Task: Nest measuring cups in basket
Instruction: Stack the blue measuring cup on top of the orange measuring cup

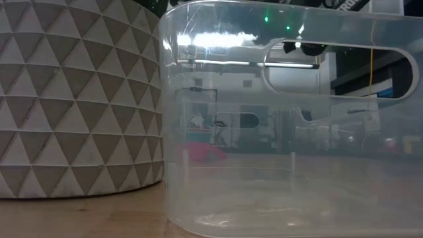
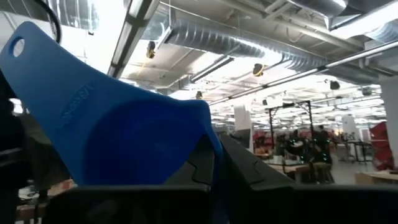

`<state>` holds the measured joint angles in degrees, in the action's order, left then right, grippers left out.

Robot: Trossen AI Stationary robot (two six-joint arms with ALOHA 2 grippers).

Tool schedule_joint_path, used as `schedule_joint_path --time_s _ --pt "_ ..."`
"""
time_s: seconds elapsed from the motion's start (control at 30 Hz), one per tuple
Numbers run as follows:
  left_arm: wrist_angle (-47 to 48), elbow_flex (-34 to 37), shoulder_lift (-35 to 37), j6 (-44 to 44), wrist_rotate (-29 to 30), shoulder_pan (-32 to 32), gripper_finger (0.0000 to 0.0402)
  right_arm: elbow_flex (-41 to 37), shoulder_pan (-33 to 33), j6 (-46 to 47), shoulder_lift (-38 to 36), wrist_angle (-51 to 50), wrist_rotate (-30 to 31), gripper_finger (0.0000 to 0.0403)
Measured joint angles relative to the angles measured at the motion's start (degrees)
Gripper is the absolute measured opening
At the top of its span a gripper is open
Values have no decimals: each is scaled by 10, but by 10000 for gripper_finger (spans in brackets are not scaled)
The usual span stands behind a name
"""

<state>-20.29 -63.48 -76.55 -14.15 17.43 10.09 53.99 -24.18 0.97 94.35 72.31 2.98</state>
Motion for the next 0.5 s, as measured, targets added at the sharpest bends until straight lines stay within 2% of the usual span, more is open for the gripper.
schedule_joint_path --time_s 0.2,0.5 --pt "-4 0 0 0 19 0 135 19 8 -13 16 1 0 14" --pt "-62 0 0 -2 20 0 135 21 9 -15 28 -5 0 14"
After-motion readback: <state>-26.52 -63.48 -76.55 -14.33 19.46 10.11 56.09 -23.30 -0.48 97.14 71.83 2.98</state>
